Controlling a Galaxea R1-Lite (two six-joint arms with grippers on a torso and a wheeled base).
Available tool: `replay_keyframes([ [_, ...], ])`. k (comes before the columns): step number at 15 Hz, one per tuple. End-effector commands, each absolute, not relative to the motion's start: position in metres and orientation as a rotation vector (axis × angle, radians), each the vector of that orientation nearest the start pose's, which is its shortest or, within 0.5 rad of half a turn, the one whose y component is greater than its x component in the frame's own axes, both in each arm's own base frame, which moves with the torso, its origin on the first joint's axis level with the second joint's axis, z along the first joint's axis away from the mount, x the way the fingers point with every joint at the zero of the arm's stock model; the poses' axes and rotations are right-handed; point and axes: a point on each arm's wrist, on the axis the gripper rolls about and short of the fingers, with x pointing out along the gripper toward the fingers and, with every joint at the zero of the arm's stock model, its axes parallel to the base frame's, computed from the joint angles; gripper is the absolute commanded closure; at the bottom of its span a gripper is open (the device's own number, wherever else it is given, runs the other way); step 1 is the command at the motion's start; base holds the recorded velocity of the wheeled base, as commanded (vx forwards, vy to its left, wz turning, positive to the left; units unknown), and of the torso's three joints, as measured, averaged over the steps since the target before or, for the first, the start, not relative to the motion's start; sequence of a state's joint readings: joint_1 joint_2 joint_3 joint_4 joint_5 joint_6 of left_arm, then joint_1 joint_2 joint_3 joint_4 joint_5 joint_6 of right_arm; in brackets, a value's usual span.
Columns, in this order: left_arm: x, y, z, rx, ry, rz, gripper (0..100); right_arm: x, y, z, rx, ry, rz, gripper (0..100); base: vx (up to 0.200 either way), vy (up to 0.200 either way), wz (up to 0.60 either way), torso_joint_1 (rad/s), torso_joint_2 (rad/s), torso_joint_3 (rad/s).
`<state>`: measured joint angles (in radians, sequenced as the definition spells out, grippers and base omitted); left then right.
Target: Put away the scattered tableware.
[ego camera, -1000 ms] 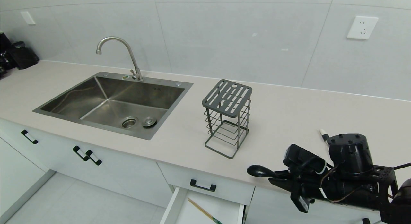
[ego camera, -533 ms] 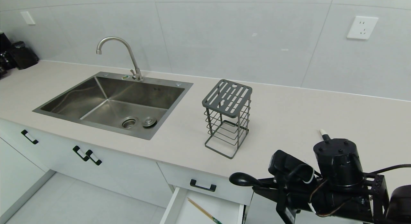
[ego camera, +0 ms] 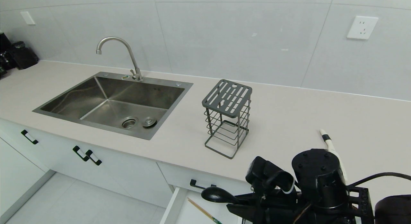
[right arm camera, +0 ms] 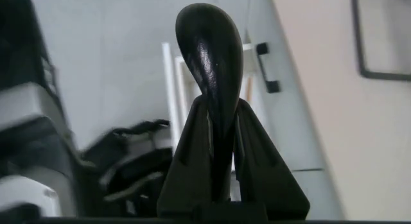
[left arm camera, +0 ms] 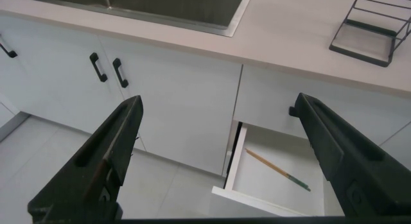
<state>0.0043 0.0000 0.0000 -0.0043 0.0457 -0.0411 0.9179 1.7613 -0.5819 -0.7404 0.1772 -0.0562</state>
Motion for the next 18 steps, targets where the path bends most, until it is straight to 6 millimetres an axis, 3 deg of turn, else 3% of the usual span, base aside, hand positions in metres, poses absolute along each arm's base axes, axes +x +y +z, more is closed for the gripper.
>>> replay_keyframes([
  [1,-0.023,0.001,0.076,-0.042,-0.006,0.051,0,0.162,0.243,0.116,-0.197,0.418,1.106,100,0.0,0.0,0.0,0.0,0.0,0.0],
  [7,-0.023,0.001,0.076,-0.042,-0.006,0.051,0,0.163,0.27,0.144,-0.149,0.288,1.151,100,0.0,0.0,0.0,0.0,0.0,0.0],
  [18,-0.023,0.001,0.076,-0.042,-0.006,0.051,0,0.16,0.275,0.133,-0.201,0.284,1.173,100,0.0,0.0,0.0,0.0,0.0,0.0],
])
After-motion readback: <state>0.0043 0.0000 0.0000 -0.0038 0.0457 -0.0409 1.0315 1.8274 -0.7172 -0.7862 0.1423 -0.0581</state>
